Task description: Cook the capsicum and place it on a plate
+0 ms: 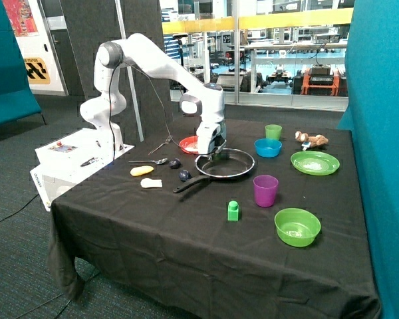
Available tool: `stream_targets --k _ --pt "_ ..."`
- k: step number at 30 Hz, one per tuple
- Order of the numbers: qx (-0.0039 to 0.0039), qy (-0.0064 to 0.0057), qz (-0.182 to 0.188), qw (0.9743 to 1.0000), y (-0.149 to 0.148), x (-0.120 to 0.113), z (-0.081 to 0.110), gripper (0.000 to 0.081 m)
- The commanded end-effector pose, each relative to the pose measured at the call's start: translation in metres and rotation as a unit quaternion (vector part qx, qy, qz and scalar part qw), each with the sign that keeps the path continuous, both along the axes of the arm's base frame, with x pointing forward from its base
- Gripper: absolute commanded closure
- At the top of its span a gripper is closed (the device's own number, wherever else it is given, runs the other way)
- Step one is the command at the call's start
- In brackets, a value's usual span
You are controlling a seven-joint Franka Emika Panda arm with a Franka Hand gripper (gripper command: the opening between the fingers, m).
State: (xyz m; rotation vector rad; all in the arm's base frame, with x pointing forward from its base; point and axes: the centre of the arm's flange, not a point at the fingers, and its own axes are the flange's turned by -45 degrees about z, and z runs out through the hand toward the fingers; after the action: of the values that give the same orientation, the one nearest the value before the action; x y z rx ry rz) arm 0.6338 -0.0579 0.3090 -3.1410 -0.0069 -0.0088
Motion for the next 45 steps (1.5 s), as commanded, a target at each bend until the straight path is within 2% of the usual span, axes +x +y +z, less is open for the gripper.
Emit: stream_targets --k 1,8,28,34,37,45 --pt "-0.00036 0.0028 0.015 0.9999 0.009 -0.007 0.021 0.0808" --pt "-0.00036 0.0028 0.017 0.9999 0.015 -0.017 0.031 0.0808" --pt "-0.00041 0.0028 0.034 0.9994 0.05 -0.07 0.065 0.0808" --pt "-0.00043 0.0028 0.04 0.9992 0.058 -0.082 0.069 0.0808" --pt "-0.00044 0.0028 0.045 0.999 0.066 -0.096 0.071 0.0808" --pt "-0.00044 0.0028 0.045 0.999 0.088 -0.121 0.063 0.0808"
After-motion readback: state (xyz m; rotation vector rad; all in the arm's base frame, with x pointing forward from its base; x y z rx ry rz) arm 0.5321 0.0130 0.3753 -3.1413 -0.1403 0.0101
